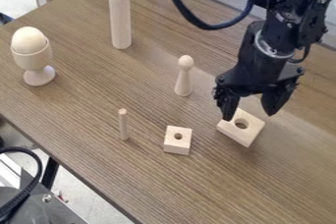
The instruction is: Put the block with whole on the pole
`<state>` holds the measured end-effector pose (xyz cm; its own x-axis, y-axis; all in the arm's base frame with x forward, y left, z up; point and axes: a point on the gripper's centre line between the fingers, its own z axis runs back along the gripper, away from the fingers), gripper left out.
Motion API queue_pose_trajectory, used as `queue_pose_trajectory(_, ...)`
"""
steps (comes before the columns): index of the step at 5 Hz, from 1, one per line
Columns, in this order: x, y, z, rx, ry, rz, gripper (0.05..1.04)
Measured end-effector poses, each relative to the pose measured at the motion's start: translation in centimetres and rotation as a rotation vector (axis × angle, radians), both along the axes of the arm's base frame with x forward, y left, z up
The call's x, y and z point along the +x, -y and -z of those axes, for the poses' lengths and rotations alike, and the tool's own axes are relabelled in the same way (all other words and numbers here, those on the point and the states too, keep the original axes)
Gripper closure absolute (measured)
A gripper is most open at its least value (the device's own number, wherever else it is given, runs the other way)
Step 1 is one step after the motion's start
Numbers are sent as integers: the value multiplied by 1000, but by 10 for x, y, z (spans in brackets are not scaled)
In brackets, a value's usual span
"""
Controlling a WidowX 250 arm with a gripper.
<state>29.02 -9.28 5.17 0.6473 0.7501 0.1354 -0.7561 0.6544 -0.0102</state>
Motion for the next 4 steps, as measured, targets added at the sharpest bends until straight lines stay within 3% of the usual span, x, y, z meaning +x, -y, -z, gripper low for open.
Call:
queue_pose_trajectory(1, -4, -1, 9, 11, -31, 2, 84)
queue_pose_trajectory(4, -8, -6, 14, 24, 0, -242, 84)
